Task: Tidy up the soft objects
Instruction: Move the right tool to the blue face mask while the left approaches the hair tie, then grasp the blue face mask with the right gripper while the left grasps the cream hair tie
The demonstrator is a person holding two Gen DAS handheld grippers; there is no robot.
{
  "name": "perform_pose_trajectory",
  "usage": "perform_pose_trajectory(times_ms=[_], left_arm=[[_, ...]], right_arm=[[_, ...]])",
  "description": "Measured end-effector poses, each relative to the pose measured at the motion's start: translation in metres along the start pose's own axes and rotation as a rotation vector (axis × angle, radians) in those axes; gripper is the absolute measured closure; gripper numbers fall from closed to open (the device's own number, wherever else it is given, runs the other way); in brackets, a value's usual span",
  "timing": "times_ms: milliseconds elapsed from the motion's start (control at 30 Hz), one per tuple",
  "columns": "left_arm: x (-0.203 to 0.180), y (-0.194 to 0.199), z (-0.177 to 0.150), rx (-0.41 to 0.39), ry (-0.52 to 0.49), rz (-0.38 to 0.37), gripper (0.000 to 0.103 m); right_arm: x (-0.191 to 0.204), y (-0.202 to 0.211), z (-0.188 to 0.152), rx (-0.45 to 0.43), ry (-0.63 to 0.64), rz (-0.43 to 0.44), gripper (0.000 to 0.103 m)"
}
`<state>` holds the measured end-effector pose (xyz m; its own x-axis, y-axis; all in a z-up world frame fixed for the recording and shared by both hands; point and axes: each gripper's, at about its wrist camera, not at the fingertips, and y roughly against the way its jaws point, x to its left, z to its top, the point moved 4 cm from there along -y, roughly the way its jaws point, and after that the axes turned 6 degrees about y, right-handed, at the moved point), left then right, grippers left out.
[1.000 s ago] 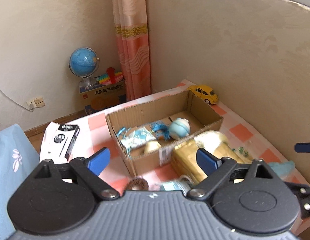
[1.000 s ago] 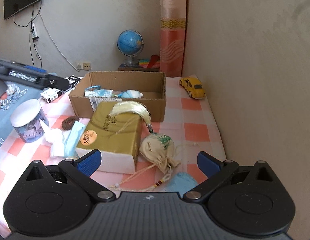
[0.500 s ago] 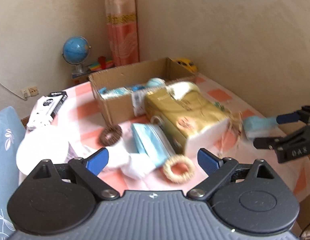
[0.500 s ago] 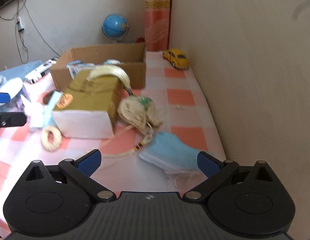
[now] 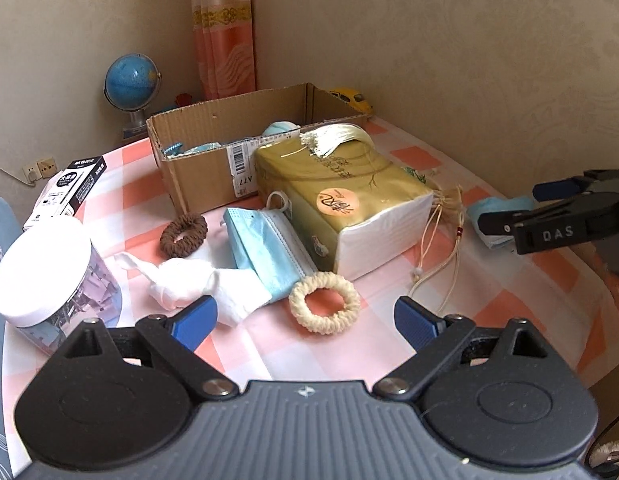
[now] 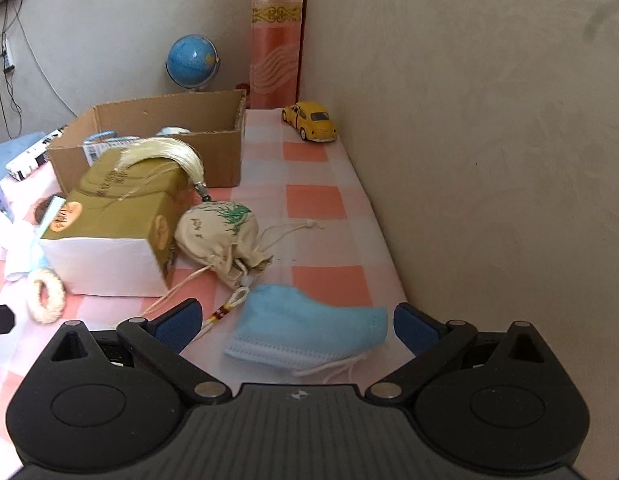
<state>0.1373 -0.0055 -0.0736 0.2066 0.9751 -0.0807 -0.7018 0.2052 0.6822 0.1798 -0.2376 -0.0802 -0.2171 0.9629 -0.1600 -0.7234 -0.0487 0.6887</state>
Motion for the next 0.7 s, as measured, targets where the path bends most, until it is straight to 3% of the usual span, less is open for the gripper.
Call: perform_pose_trajectory(times_ms=[267, 467, 700], left_arm=[[-0.002, -0.007, -0.003, 0.006, -0.022, 0.019, 0.009], [-0.006, -0.012, -0.003, 0.008, -0.042, 0.017, 0.011], [-0.016, -0.022, -0.005, 0.019, -0.077, 0.021, 0.030]], right_arm=[[-0.003, -0.025, -0.016, 0.077, -0.013, 0.018, 0.000], [-0.004, -0.025, -0.022, 0.050, -0.030, 0.043, 0.000], [-0.004, -0.026, -0.024, 0.017, -0.032, 0.042, 0.000]])
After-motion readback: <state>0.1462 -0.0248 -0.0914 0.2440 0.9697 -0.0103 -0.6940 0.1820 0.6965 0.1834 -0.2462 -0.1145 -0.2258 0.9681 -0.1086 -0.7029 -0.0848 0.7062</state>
